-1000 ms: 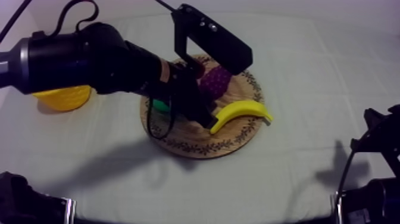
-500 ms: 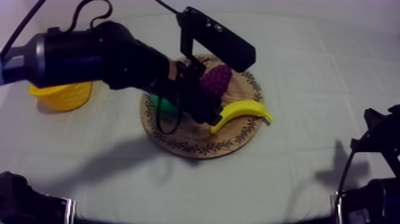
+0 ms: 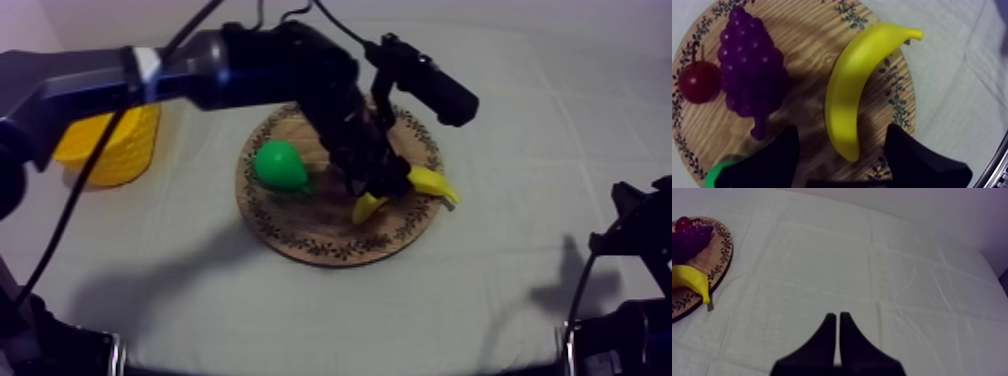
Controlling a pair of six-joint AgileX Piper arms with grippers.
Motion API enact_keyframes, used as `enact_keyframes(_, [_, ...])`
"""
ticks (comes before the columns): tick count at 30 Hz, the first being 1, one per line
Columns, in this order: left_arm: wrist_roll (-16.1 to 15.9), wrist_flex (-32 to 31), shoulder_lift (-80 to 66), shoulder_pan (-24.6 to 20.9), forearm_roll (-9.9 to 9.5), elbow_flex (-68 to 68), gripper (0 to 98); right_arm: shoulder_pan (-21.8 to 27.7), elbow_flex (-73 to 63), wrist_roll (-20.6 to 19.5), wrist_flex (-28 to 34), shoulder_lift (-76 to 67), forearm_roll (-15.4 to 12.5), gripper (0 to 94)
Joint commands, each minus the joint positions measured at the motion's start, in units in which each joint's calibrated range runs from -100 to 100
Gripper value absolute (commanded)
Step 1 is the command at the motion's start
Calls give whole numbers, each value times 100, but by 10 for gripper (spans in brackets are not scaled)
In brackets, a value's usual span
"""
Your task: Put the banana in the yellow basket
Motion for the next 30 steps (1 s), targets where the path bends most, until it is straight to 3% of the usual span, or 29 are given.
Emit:
enact_keyframes(1, [-10, 749, 503, 19, -7, -1025, 640, 2, -3, -1, -1, -4, 0, 6])
enact_keyframes(14, [29, 2472, 1734, 142, -128, -2963, 593, 2, -3, -1, -1, -4, 0, 6])
enact_keyframes(23, [228, 2956, 2173, 173, -255, -3378, 424, 2, -3, -1, -1, -4, 0, 6])
enact_keyframes(30, [277, 3292, 2474, 179, -297, -3733, 364, 2, -3, -2, -1, -4, 0, 6])
